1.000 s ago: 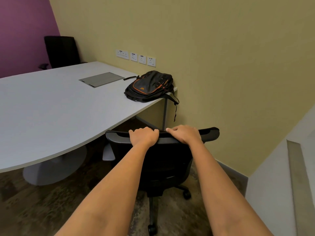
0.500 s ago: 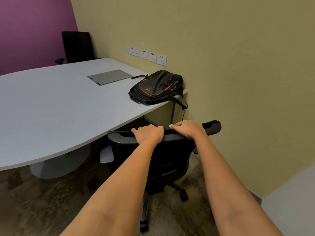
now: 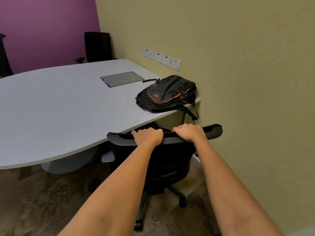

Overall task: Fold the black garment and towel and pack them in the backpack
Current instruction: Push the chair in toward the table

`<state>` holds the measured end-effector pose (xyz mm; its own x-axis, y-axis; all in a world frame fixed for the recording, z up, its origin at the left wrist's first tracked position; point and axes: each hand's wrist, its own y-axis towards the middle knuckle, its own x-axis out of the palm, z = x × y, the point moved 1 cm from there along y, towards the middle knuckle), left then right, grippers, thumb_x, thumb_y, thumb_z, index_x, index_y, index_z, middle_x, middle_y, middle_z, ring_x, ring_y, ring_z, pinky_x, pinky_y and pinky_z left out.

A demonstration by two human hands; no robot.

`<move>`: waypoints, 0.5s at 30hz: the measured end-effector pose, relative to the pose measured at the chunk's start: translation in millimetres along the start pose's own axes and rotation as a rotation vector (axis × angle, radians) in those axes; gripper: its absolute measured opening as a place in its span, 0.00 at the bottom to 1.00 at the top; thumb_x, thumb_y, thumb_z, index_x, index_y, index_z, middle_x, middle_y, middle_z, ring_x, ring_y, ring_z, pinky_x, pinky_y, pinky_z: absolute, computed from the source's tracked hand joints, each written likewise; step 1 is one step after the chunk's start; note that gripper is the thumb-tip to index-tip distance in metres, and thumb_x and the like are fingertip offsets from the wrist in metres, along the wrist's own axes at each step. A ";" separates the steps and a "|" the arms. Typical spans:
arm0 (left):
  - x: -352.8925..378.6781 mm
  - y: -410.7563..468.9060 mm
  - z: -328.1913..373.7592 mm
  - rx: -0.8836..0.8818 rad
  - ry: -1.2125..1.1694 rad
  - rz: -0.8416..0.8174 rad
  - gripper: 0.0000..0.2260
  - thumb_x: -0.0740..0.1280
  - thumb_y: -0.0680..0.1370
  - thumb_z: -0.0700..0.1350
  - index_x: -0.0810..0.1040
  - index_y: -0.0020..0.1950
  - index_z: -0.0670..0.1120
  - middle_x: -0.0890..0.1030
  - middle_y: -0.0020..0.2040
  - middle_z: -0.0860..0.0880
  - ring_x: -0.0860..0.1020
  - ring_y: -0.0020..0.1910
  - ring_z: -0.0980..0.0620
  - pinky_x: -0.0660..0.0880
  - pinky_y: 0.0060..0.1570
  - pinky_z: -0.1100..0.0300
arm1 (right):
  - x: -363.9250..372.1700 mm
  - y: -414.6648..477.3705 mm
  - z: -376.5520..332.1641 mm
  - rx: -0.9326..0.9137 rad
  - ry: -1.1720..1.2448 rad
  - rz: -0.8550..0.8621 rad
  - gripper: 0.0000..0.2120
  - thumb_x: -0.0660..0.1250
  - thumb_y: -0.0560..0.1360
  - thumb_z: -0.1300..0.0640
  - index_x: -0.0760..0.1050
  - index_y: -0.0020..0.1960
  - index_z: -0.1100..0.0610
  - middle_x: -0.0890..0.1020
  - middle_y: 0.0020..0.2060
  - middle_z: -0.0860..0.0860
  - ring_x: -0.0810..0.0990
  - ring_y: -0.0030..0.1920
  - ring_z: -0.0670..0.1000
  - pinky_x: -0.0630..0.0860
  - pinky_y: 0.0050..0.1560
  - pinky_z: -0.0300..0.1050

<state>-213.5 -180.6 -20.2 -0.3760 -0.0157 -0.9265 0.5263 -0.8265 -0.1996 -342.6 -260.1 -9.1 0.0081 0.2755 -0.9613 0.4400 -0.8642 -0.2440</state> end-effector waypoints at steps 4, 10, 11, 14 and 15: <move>4.5 14.5 19.1 -0.032 -0.032 0.039 0.21 0.47 0.80 0.54 0.76 0.45 0.46 0.77 0.46 0.46 0.74 0.55 0.45 0.56 0.70 0.46 | -9.0 24.2 18.2 -0.053 0.024 0.038 0.21 0.48 0.78 0.45 0.78 0.55 0.43 0.80 0.56 0.52 0.75 0.58 0.56 0.64 0.55 0.52; 16.0 37.6 58.6 -0.139 -0.063 0.094 0.22 0.47 0.79 0.54 0.77 0.47 0.45 0.80 0.51 0.45 0.74 0.54 0.45 0.57 0.67 0.48 | -21.9 64.7 55.6 -0.171 0.043 0.088 0.21 0.49 0.78 0.43 0.79 0.56 0.43 0.80 0.58 0.52 0.75 0.60 0.57 0.65 0.60 0.53; 18.0 40.8 66.4 -0.160 -0.066 0.110 0.22 0.47 0.79 0.54 0.78 0.48 0.45 0.80 0.52 0.45 0.74 0.55 0.45 0.57 0.67 0.48 | -25.0 71.0 62.8 -0.201 0.034 0.087 0.21 0.49 0.78 0.43 0.79 0.56 0.43 0.80 0.58 0.52 0.75 0.60 0.57 0.65 0.60 0.53; 24.3 49.7 87.8 -0.192 -0.061 0.146 0.23 0.47 0.79 0.54 0.79 0.52 0.46 0.80 0.54 0.45 0.74 0.57 0.45 0.56 0.70 0.46 | -33.1 87.6 83.2 -0.263 0.026 0.066 0.20 0.49 0.78 0.44 0.79 0.56 0.43 0.79 0.59 0.51 0.75 0.60 0.56 0.66 0.59 0.52; 26.2 52.3 93.5 -0.200 -0.063 0.147 0.23 0.47 0.79 0.54 0.80 0.53 0.47 0.80 0.55 0.45 0.74 0.58 0.45 0.56 0.70 0.46 | -35.1 92.9 88.5 -0.281 0.023 0.056 0.20 0.49 0.77 0.45 0.79 0.55 0.44 0.79 0.58 0.51 0.75 0.60 0.56 0.65 0.58 0.52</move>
<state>-267.2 -276.8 -25.1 -0.3279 -0.1679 -0.9297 0.7169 -0.6851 -0.1292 -381.5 -387.3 -9.4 0.0583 0.2425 -0.9684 0.6697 -0.7289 -0.1422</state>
